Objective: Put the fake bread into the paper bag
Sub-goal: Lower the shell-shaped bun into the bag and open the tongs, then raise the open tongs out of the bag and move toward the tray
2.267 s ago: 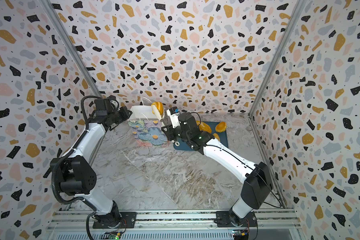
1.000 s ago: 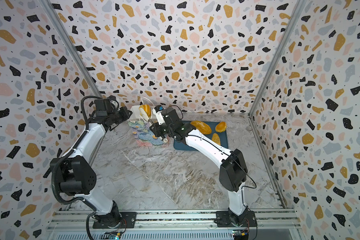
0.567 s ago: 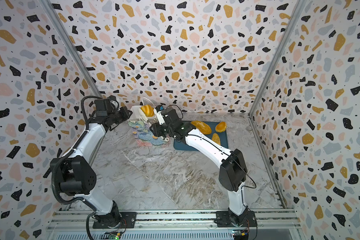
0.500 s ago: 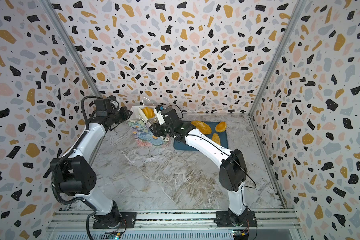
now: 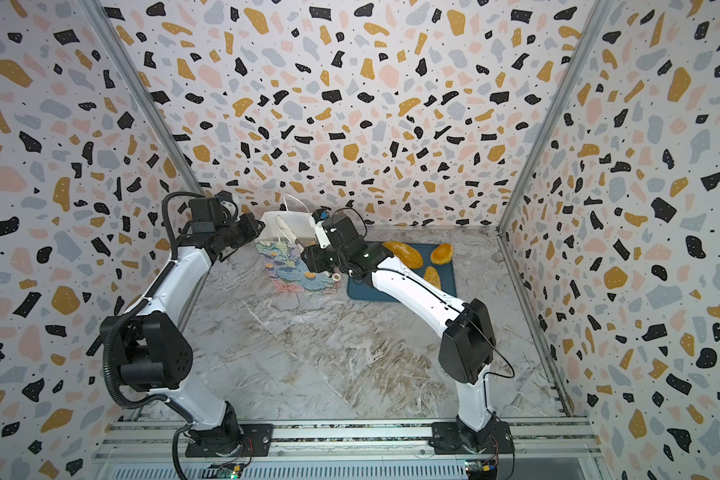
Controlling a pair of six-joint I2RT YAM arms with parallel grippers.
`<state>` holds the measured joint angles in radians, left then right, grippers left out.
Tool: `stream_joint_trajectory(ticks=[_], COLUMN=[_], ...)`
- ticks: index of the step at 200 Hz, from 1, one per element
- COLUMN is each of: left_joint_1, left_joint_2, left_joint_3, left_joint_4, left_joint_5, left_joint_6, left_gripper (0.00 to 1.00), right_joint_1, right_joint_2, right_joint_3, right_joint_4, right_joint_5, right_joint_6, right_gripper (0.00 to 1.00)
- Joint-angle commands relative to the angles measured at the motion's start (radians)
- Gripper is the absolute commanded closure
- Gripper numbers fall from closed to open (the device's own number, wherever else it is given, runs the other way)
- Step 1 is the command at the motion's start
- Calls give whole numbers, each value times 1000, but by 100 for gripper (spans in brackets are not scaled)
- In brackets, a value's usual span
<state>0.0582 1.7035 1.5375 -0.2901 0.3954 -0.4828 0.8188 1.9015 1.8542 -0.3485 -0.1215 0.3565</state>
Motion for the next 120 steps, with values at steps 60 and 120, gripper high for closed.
stream_joint_trajectory(ticks=[60, 120], left_joint_1=[6, 6], left_joint_2=[-30, -30], left_joint_3=[-14, -14], left_joint_4=[25, 25], left_joint_5=[8, 8], left_joint_6=[9, 9], left_gripper=[100, 100], right_joint_1=[0, -13], right_joint_2=[-221, -287], right_joint_3=[-75, -161], right_joint_4=[6, 10], right_joint_5=[112, 144], right_joint_6=[-57, -63], right_gripper=[38, 38])
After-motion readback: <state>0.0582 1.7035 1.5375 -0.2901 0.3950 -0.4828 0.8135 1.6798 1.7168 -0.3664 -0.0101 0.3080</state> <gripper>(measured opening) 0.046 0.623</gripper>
